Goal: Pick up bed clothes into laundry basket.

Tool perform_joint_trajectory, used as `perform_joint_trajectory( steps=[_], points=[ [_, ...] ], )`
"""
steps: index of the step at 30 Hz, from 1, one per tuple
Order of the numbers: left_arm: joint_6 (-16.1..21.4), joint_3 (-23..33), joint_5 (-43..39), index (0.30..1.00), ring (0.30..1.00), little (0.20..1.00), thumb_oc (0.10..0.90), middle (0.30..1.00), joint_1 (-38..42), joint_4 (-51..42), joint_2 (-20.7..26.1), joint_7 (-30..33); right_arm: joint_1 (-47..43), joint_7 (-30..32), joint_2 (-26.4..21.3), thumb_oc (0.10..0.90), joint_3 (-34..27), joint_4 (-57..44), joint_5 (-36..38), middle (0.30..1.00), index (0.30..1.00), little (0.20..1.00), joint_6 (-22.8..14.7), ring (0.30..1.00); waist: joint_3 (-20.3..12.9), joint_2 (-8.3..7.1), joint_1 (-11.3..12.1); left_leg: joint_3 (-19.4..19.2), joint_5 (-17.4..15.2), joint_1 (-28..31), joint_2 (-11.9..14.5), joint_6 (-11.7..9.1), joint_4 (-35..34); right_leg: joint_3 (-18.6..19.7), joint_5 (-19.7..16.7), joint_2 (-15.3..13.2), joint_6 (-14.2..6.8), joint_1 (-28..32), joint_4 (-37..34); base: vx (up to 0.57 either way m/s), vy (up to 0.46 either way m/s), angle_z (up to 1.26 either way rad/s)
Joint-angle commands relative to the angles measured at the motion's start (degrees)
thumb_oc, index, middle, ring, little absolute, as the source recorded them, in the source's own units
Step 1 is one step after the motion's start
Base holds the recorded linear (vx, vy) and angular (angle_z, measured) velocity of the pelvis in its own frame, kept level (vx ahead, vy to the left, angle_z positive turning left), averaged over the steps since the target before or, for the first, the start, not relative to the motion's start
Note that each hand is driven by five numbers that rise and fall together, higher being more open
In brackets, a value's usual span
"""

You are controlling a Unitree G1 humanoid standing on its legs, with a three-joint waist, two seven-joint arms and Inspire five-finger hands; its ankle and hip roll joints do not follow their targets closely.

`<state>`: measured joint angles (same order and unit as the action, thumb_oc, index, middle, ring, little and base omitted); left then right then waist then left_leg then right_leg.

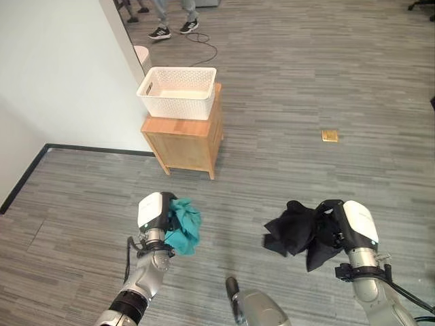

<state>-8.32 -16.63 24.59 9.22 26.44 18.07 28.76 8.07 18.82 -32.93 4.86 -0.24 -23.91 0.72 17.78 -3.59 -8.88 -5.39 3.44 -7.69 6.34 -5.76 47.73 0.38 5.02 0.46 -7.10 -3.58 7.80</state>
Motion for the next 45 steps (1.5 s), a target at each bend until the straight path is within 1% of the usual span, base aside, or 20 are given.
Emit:
perform_joint_trajectory(
  steps=[1,2,3,4,5,8,11,13,15,17,19,21,23,24,27,31,35,41,42,45],
  points=[
    [4.3,4.2,0.4,0.3,0.3,0.3,0.4,0.3,-0.1,-9.4,2.4,2.6,-2.8,2.6,-4.4,0.4,-3.0,-7.8,1.8,0.3,0.3,0.3,-3.0,0.3,-6.3,2.52,2.3,-6.0,-3.7,-3.1,-1.5,2.1,-19.0,8.1,-1.2,-3.1,3.7,10.0,-9.9,0.98,0.026,-0.2],
    [4.2,4.1,0.7,0.3,0.3,0.3,0.4,0.3,-0.7,-9.9,1.9,2.1,-2.5,2.7,-4.3,0.4,-3.2,-7.3,2.3,0.3,0.3,0.3,-3.2,0.3,-6.7,3.45,3.4,-7.4,-3.6,-2.9,-2.6,2.7,-28.8,8.4,1.0,-2.8,3.2,12.2,-9.6,0.57,0.068,-0.04],
    [4.2,4.1,0.7,0.3,0.3,0.3,0.4,0.3,-0.7,-10.0,1.8,2.1,-2.4,2.7,-4.4,0.4,-3.2,-7.2,2.3,0.3,0.3,0.3,-3.2,0.3,-6.7,3.29,3.7,-7.8,-2.8,-2.2,-2.9,2.8,-30.1,8.6,0.8,-3.1,3.2,12.2,-9.5,0.75,0.08,-0.14],
    [4.1,3.9,1.3,0.3,0.3,0.3,0.4,0.3,-0.8,-10.5,1.2,1.1,-1.7,2.6,-4.3,0.4,-3.8,-6.9,2.4,0.3,0.3,0.3,-3.2,0.3,-6.9,5.73,4.7,-11.9,1.1,-4.2,-1.9,2.0,-44.1,8.7,4.2,-1.8,2.7,16.2,-9.6,0.68,0.052,-0.73],
    [4.0,3.8,1.6,0.3,0.3,0.3,0.4,0.3,-0.6,-10.3,0.7,0.6,-1.2,2.6,-4.5,0.4,-4.2,-6.5,2.5,0.3,0.3,0.3,-3.1,0.3,-6.9,6.14,5.3,-14.5,2.3,-5.1,-1.4,1.8,-50.2,8.4,6.1,-2.4,2.4,18.4,-9.5,0.9,0.049,-1.11],
    [3.5,3.5,1.9,0.3,0.3,0.3,0.4,0.3,-0.7,-10.4,-0.1,-0.8,0.5,1.4,-4.1,0.4,-5.3,-6.1,2.5,0.3,0.3,0.3,-2.5,0.3,-7.8,6.73,5.4,-20.7,1.0,-7.9,1.4,2.3,-52.7,7.3,10.6,-4.7,0.6,23.6,-8.5,0.64,0.002,-0.31],
    [3.3,3.4,2.0,0.3,0.3,0.3,0.4,0.3,-2.0,-10.4,-0.4,-1.5,1.9,0.6,-3.3,0.4,-5.6,-6.2,1.3,0.3,0.3,0.3,-1.9,0.3,-9.2,7.55,6.1,-20.7,5.2,-6.4,1.1,2.8,-52.7,8.1,12.3,-6.0,-0.4,25.5,-6.9,0.66,0.0,-0.01],
    [3.2,2.4,1.9,0.3,0.3,0.3,0.4,0.3,-2.4,-9.8,-0.8,-1.9,2.7,1.3,-2.8,0.4,-5.2,-5.6,-0.1,0.3,0.3,0.3,-1.7,0.3,-11.1,6.57,6.6,-19.7,7.1,-4.9,-0.8,3.8,-52.7,7.1,8.9,-8.4,-2.4,24.1,-0.6,0.56,0.007,-0.3],
    [3.1,0.4,1.8,0.3,0.3,0.3,0.4,0.3,-1.7,-8.9,-0.1,-1.8,1.4,1.5,-2.4,0.4,-3.8,-5.0,-1.8,0.3,0.3,0.3,-1.6,0.3,-9.9,4.94,5.1,-19.3,4.9,0.9,-2.0,5.0,-52.7,8.0,-8.1,-9.6,-7.9,15.3,20.3,0.74,-0.028,-0.19],
    [2.9,-0.1,2.3,0.3,0.3,0.3,0.4,0.3,0.1,-7.6,1.0,-1.6,0.1,2.1,-2.2,0.4,-3.8,-5.3,-1.5,0.3,0.3,0.3,-2.3,0.3,-8.1,5.92,4.0,-19.4,2.0,5.2,-0.1,4.9,-52.7,4.9,-7.5,-11.3,-7.5,6.2,25.5,0.54,-0.064,0.09],
    [3.2,-0.9,2.7,0.3,0.3,0.3,0.4,0.3,1.9,-7.4,1.5,-1.5,0.0,2.5,-2.6,0.4,-4.6,-6.3,-1.0,0.3,0.3,0.3,-2.8,0.3,-6.7,5.75,2.7,-17.6,-0.3,8.2,-0.5,4.4,-52.7,0.8,-3.5,-12.9,-5.3,2.0,22.1,0.51,-0.105,0.1],
    [3.6,-2.2,3.7,0.3,0.3,0.3,0.4,0.3,3.0,-6.8,1.4,-2.0,1.1,2.5,-3.0,0.4,-6.3,-7.8,-0.2,0.3,0.3,0.3,-3.3,0.3,-6.1,5.57,0.4,-14.7,-1.6,9.6,-0.7,3.3,-52.7,-0.7,0.8,-9.9,-3.4,-0.8,15.0,0.5,-0.17,0.58],
    [4.1,-2.9,4.0,0.3,0.3,0.3,0.4,0.3,3.4,-6.7,1.3,-2.3,2.2,3.1,-3.7,0.4,-7.8,-9.4,-0.6,0.3,0.3,0.3,-3.6,0.3,-5.9,4.41,-1.5,-11.9,-3.1,10.8,-1.8,2.9,-52.7,1.9,1.4,-6.1,-2.7,-1.5,3.9,0.44,-0.218,1.41],
    [4.9,-3.0,4.2,0.3,0.3,0.3,0.4,0.3,3.7,-6.8,1.3,-2.7,3.3,4.0,-4.6,0.4,-10.2,-11.9,-1.0,0.3,0.3,0.3,-4.0,0.3,-5.5,3.56,-2.9,-8.7,-4.4,11.9,-2.9,2.9,-52.7,7.1,-0.5,-3.7,-2.8,-2.5,-3.7,0.35,-0.175,1.62],
    [6.0,-3.0,3.6,0.3,0.3,0.3,0.4,0.3,4.8,-7.2,1.6,-2.8,3.8,5.8,-6.7,0.4,-14.4,-16.1,-2.8,0.3,0.3,0.3,-4.2,0.3,-5.1,3.18,-3.9,-5.1,-5.7,12.8,-3.4,2.8,-52.7,12.6,-3.1,-2.0,-3.7,-3.5,-8.1,0.23,-0.159,1.71],
    [9.0,-1.5,2.2,0.3,0.3,0.3,0.4,0.3,4.0,-13.3,4.0,-4.1,0.9,7.8,-13.7,0.4,-25.3,-26.3,-6.5,0.3,0.3,0.3,-5.7,0.3,-6.6,2.47,-3.1,-2.3,-6.1,14.8,-4.3,3.1,-52.7,12.5,-4.9,-3.9,-3.1,-1.7,-9.2,0.1,-0.156,0.78],
    [12.1,-0.1,0.4,0.3,0.3,0.3,0.4,0.3,-0.7,-22.4,6.6,-5.4,-6.4,9.1,-29.8,0.4,-33.5,-25.1,-1.4,0.3,0.3,0.3,-6.9,0.3,-9.6,2.27,-1.3,-0.2,-5.6,15.3,-3.4,2.0,-52.7,10.7,-6.2,-4.5,-2.3,2.3,-11.6,0.08,-0.138,0.38],
    [13.8,5.5,-3.6,0.3,0.3,0.3,0.4,0.3,-7.9,-30.9,9.8,-3.2,-22.4,8.9,-47.9,0.4,-26.3,-17.2,3.1,0.3,0.3,0.3,-6.5,0.3,-10.6,0.86,3.6,3.7,-3.4,14.1,-2.2,0.6,-52.5,8.5,-5.0,-3.6,-1.0,5.0,-12.6,-0.03,-0.134,0.12],
    [13.8,6.3,-4.0,0.3,0.3,0.3,0.4,0.3,-8.0,-31.1,10.4,-2.5,-24.2,8.8,-50.2,0.4,-25.3,-15.9,3.5,0.3,0.3,0.3,-6.1,0.3,-10.3,0.09,4.2,3.3,-2.8,13.1,-1.7,0.1,-51.2,7.6,-4.6,-4.2,-0.7,5.6,-12.7,-0.09,-0.014,0.1],
    [14.8,8.0,-5.7,0.3,0.3,0.3,0.4,0.3,-9.7,-32.1,11.1,-3.4,-23.7,7.7,-55.8,0.4,-24.8,-7.9,3.3,0.3,0.3,0.3,-2.9,0.3,-9.9,-1.44,3.6,-8.7,-1.6,13.1,5.4,-1.9,-50.9,0.9,-1.7,-7.4,-1.1,7.7,-12.1,-0.15,0.024,0.91]
  ],
)
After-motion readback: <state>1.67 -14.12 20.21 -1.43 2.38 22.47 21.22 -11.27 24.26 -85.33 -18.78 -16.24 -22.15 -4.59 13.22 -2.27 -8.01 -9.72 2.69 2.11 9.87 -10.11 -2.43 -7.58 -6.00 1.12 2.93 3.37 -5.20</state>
